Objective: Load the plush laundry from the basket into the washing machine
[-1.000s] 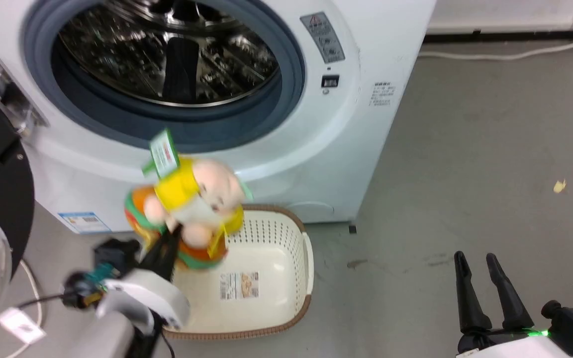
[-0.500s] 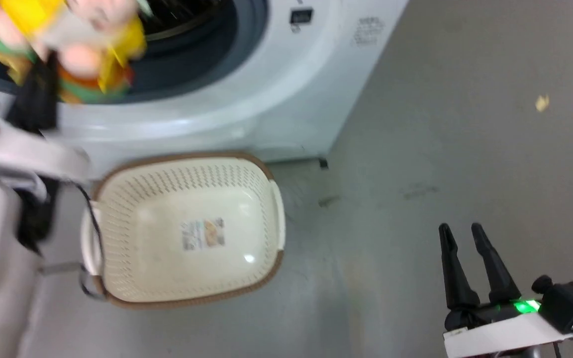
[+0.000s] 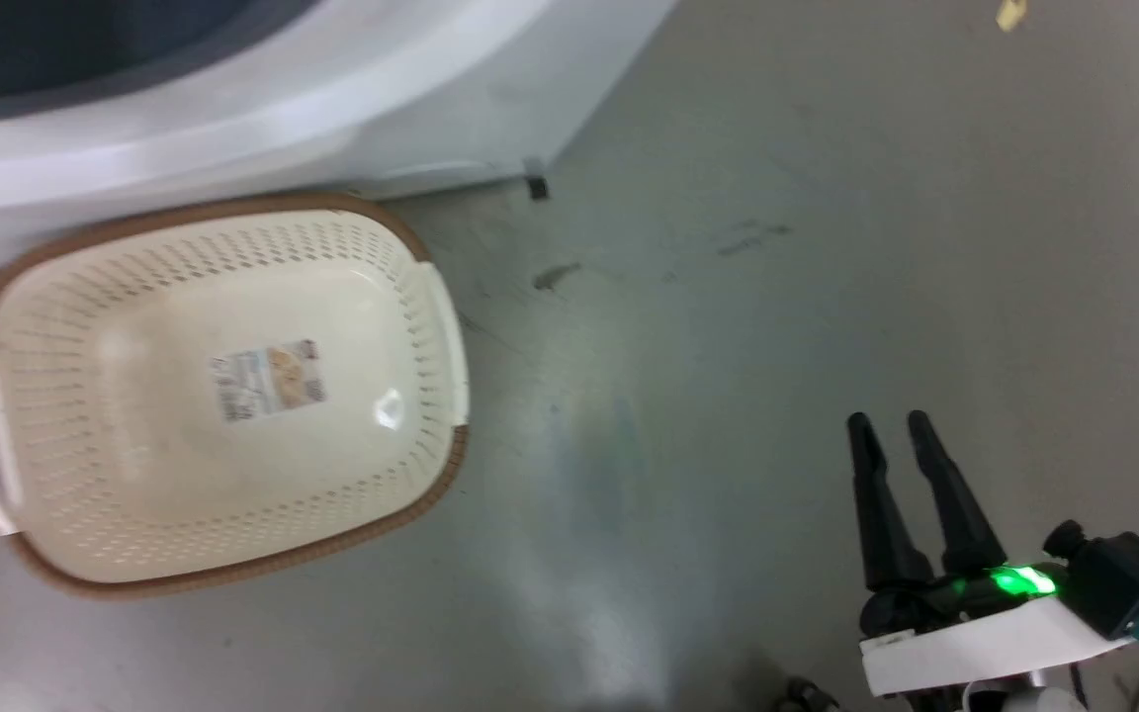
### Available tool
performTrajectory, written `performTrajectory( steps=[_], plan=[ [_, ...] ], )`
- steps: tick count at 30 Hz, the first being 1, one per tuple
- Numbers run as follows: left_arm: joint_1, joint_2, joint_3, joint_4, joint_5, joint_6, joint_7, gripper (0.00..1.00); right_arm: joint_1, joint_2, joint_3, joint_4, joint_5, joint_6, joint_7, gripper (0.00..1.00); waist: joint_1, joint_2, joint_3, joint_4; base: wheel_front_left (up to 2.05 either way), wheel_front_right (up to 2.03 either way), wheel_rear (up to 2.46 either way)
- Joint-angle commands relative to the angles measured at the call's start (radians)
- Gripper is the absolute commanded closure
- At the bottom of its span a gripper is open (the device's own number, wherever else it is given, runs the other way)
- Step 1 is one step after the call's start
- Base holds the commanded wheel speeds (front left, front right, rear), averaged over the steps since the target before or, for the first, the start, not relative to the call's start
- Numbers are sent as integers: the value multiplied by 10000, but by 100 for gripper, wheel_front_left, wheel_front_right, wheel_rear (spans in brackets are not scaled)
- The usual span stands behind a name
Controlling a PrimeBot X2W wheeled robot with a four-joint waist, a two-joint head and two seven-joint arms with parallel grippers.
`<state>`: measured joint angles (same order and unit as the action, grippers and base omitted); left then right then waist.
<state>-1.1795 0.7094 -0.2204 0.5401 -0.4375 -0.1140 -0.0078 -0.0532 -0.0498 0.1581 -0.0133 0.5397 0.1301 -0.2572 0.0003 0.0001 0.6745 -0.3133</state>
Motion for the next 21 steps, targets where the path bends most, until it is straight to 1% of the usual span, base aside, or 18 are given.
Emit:
performTrajectory(
  steps=[1, 5, 11, 16, 21],
  plan=[
    [-374, 98, -104, 195, 96, -57, 84, 100, -155, -4, 74, -55, 68, 6, -46, 0, -3, -1, 397, -360, 0, 0, 0],
    [-1441, 278, -650, 1137, 395, -118, 519, 100, -242, -4, 158, -48, 344, 6, -46, 0, -3, -1, 688, -535, 0, 0, 0],
    [-2157, 357, -1613, 2404, 622, -159, 1013, 100, -345, -4, 306, -50, 505, 6, -46, 0, -3, -1, 965, -655, 0, 0, 0],
    [-2350, 379, -2363, 3070, 349, -164, 1248, 100, -455, -4, 347, -73, 590, 6, -46, 0, -3, -1, 1083, -700, 0, 0, 0],
    [-2389, 369, -3259, 3234, -143, -165, 1432, 100, -517, -4, 357, -64, 552, 6, -46, 0, -3, -1, 1125, -626, 0, 0, 0]
  ],
)
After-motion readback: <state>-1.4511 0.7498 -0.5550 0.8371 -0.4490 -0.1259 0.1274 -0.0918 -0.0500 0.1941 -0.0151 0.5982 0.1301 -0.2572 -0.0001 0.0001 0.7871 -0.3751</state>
